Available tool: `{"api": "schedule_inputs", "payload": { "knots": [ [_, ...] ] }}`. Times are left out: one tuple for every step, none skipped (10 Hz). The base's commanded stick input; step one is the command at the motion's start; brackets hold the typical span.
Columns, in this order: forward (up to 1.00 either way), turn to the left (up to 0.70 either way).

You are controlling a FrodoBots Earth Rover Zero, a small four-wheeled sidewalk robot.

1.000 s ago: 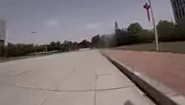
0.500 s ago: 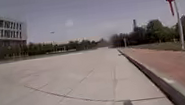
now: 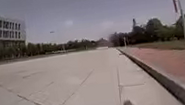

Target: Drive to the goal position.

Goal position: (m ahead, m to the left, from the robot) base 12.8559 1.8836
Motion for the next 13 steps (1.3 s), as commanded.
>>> {"api": "schedule_inputs", "payload": {
  "knots": [
    [0.70,0.00],
    [0.70,0.00],
    [0.70,0.00],
    [0.70,0.00],
    [0.70,-0.16],
    [0.70,-0.34],
    [0.70,-0.28],
    [0.70,0.00],
    [0.70,0.00],
    [0.70,0.00],
    [0.70,0.00],
    [0.70,0.00],
    [0.70,0.00]
  ]
}}
